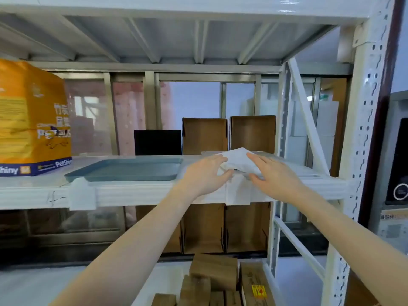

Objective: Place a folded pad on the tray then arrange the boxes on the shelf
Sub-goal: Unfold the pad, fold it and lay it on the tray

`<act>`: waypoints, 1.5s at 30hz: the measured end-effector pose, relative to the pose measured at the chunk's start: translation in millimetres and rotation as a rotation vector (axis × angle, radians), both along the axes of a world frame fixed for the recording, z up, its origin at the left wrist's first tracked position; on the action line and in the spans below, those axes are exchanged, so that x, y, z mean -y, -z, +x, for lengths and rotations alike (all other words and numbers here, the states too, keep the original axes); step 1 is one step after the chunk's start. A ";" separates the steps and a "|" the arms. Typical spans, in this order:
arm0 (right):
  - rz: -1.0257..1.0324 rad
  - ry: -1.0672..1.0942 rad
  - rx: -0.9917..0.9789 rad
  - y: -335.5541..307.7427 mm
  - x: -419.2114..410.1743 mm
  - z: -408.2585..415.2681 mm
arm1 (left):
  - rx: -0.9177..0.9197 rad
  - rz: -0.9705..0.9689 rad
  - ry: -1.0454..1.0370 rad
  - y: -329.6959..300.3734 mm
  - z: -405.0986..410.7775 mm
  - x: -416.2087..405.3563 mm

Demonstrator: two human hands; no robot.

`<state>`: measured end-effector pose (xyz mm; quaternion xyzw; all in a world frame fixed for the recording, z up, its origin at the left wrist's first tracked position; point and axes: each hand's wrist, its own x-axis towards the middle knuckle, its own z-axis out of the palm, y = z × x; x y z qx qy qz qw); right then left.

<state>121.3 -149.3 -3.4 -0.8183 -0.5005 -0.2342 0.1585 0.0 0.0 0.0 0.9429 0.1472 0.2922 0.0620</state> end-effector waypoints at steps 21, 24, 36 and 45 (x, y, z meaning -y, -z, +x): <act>0.193 -0.158 -0.012 -12.3 -16.9 -4.2 | 0.575 -0.181 -0.028 -39.0 -13.1 -5.7; 0.261 -0.220 -0.066 -19.5 -23.2 -38.2 | 0.622 -0.192 -0.029 -54.6 -57.0 -9.6; 0.497 -0.544 -0.086 -34.1 -37.4 -204.6 | 0.551 -0.321 -0.030 -59.7 -251.3 -13.6; 0.392 -0.686 -0.273 -27.8 -31.4 -279.8 | 0.570 -0.373 -0.070 -26.8 -331.2 -7.6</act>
